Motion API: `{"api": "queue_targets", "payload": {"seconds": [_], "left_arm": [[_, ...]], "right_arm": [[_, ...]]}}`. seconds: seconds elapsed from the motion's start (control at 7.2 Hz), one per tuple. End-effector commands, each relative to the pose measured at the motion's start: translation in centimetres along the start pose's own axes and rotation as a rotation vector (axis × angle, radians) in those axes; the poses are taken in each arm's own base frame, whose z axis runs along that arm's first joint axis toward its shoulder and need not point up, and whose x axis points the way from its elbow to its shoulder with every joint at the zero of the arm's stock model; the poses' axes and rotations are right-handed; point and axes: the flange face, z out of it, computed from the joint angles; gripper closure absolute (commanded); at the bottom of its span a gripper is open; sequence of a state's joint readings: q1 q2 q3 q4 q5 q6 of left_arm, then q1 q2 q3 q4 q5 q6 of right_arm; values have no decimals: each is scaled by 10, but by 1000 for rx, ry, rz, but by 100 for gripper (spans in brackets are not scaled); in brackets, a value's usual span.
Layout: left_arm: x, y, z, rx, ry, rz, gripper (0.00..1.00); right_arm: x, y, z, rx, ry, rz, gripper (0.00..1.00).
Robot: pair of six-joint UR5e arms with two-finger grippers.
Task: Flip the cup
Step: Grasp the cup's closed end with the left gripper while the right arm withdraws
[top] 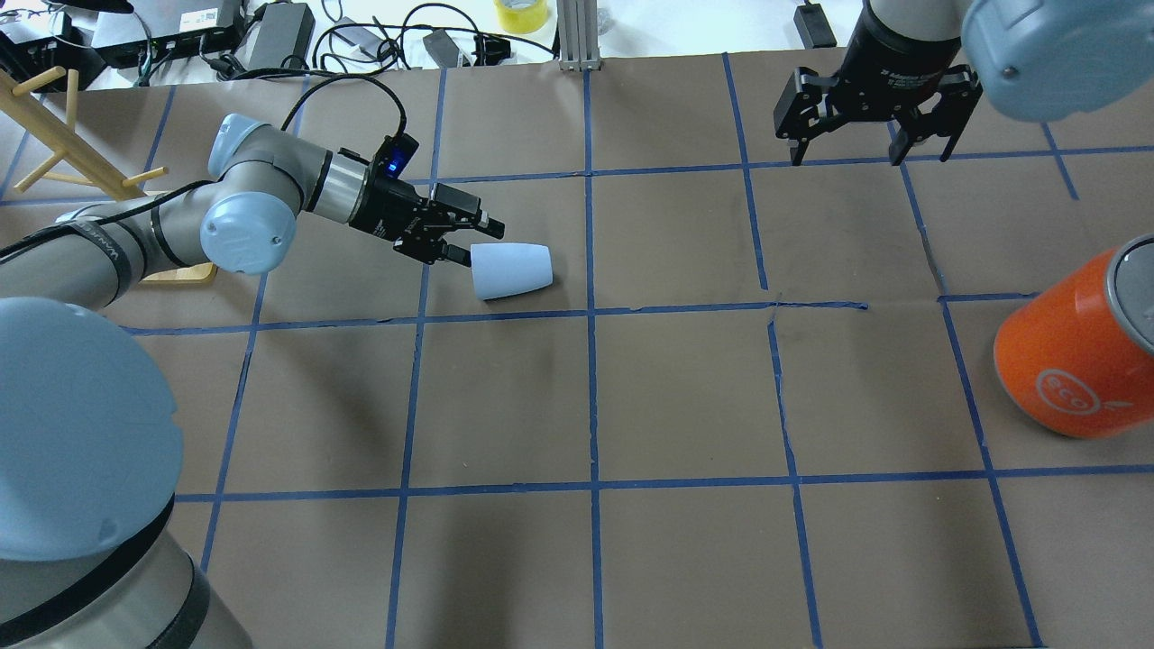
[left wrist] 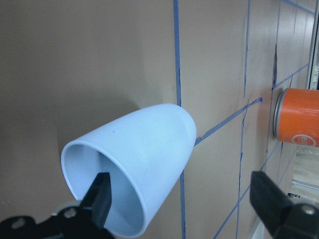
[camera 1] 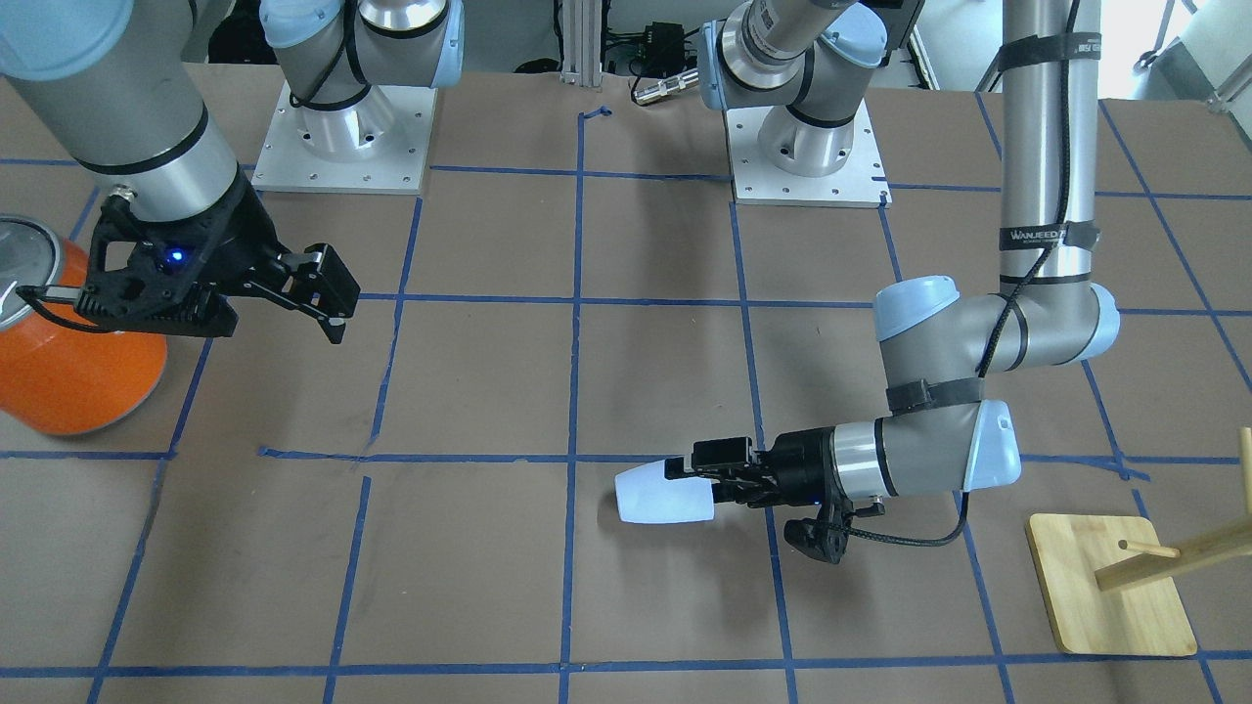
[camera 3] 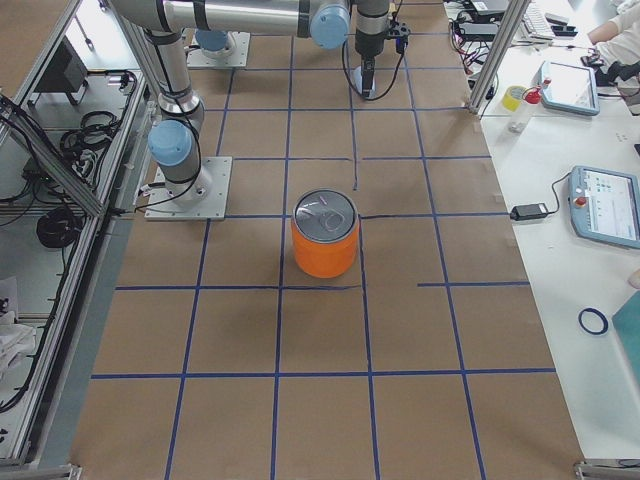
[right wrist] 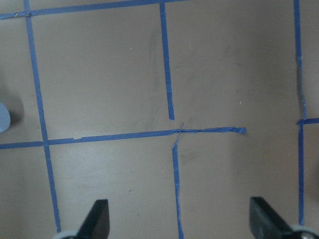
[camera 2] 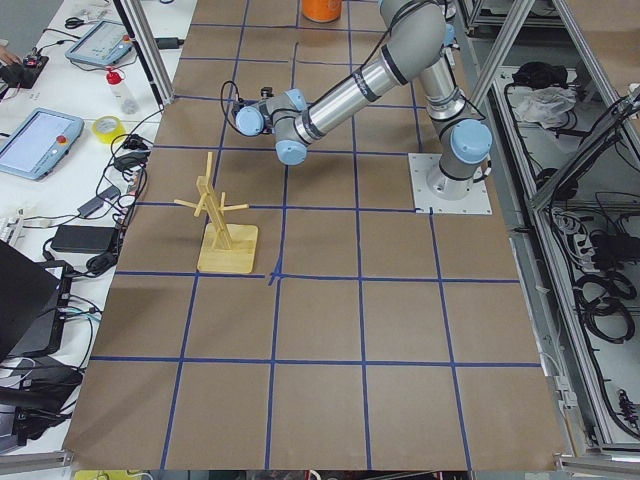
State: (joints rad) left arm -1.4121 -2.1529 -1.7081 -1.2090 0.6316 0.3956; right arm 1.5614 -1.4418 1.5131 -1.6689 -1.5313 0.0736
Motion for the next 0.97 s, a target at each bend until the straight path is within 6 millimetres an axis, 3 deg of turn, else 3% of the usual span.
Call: {"api": "queue_targets", "payload": {"seconds": [0.0, 0.14, 0.28, 0.56, 0.83], "left_arm": [[-3, -4, 10, 16, 84, -30, 70], [-4, -4, 10, 16, 86, -33, 100], [-1, -4, 9, 15, 82, -68, 100], [15, -6, 0, 29, 66, -126, 100], [60, -21, -32, 150, -39, -171, 100]], "right_arm": [[1, 4, 2, -21, 16, 13, 0], [3, 9, -7, -5, 40, 9, 0], [3, 16, -18, 11, 39, 9, 0], [5, 21, -19, -6, 48, 9, 0], [5, 19, -22, 15, 49, 12, 0]]}}
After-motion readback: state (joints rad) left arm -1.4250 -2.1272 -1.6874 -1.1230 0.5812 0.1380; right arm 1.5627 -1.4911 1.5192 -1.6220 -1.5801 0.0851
